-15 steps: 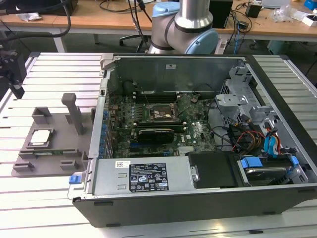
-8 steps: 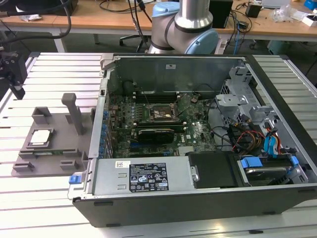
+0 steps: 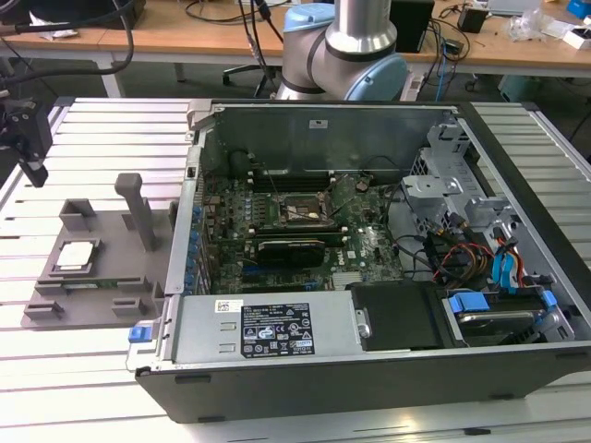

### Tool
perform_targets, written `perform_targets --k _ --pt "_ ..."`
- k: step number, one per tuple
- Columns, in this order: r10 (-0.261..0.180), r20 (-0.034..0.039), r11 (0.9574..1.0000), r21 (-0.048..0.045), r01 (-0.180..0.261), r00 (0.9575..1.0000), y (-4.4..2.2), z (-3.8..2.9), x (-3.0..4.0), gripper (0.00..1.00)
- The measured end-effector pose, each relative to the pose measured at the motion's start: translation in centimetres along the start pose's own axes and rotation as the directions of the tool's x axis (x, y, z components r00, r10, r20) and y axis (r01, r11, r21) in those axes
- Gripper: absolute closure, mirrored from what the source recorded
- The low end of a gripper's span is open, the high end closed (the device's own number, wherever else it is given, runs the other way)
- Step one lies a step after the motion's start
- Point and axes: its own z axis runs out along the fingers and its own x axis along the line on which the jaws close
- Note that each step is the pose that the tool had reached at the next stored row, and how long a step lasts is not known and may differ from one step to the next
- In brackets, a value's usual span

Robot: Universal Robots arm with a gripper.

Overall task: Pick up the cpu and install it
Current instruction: 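Pick up the cpu and move it towards the insertion slot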

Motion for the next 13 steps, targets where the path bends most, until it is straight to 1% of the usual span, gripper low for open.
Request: perform_targets --k 7,13 --pt "0.000 0.0000 1.0000 0.0000 0.000 1.0000 0.00 0.49 -0.07 0.40" --pt "0.000 0.0000 1.0000 -0.0001 0.000 1.0000 0.01 0.62 -0.12 0.40"
